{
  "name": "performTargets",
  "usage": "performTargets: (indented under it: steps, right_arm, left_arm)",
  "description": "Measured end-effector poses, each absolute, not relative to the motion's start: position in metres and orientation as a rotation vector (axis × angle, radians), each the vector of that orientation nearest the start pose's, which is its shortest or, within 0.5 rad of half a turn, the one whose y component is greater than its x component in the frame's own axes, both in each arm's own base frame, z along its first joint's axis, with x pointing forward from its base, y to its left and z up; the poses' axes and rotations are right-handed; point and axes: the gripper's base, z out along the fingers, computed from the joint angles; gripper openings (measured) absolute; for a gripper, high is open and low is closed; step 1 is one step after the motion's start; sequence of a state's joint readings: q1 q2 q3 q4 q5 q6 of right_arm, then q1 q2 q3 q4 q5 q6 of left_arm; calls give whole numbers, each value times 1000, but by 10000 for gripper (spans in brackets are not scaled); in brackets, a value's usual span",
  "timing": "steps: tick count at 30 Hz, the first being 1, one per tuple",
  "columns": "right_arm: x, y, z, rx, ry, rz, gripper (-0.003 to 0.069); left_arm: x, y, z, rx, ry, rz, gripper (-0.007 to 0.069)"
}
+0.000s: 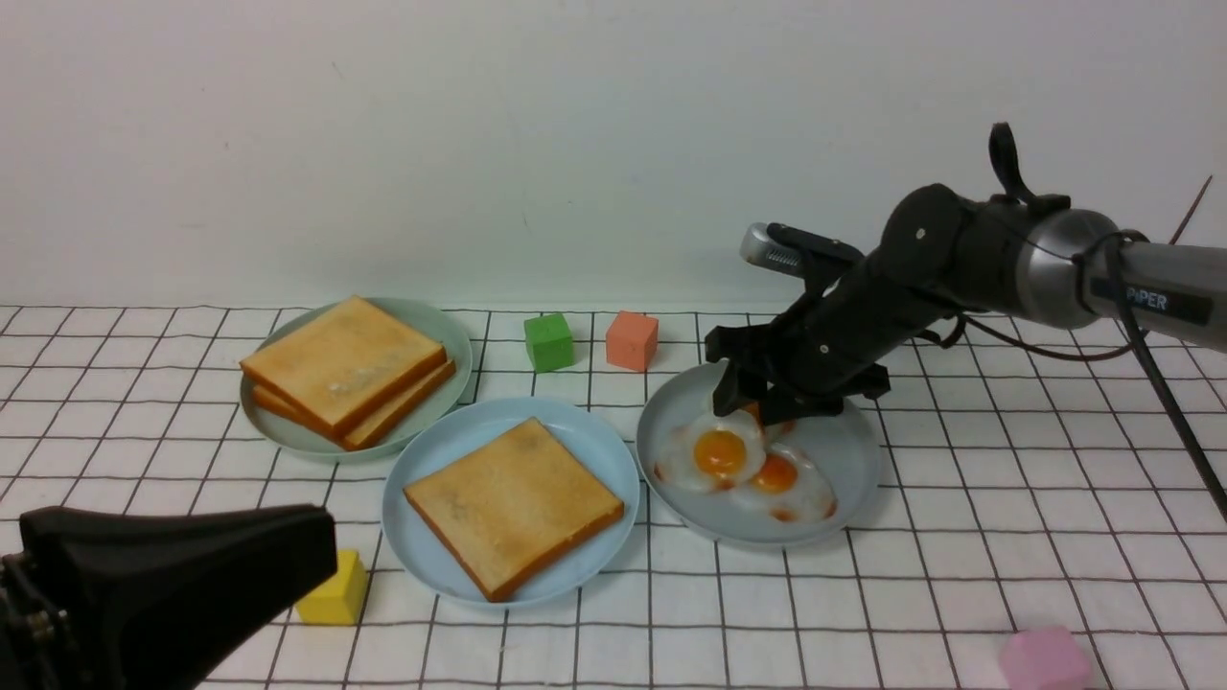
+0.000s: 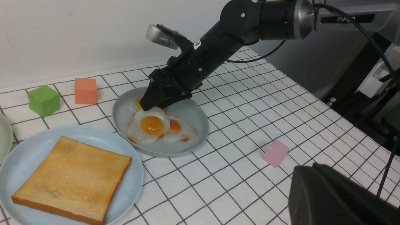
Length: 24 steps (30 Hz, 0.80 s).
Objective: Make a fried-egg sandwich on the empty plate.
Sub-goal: Use the right arm to grab a fried egg
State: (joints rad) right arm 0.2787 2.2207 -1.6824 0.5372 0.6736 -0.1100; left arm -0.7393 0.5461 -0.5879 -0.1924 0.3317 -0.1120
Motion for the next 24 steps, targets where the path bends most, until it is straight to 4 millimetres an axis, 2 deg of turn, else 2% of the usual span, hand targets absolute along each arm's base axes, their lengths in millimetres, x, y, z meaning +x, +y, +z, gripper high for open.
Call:
performTargets:
  steps: [4, 13, 16, 24]
  right_arm:
    - [453, 160, 160, -80, 2671, 622, 360]
    - [450, 160, 163, -131, 2690, 626, 206]
    - [449, 160, 163, -136, 2701, 630, 185]
    - [447, 160, 164, -141, 2711, 634, 183]
  left_arm:
    - [80, -81, 339, 451, 1782, -795, -10]
    - [80, -81, 339, 450, 1778, -795, -6]
    - [80, -81, 339, 449, 1777, -795, -3]
    - [80, -81, 339, 449, 1777, -796, 2]
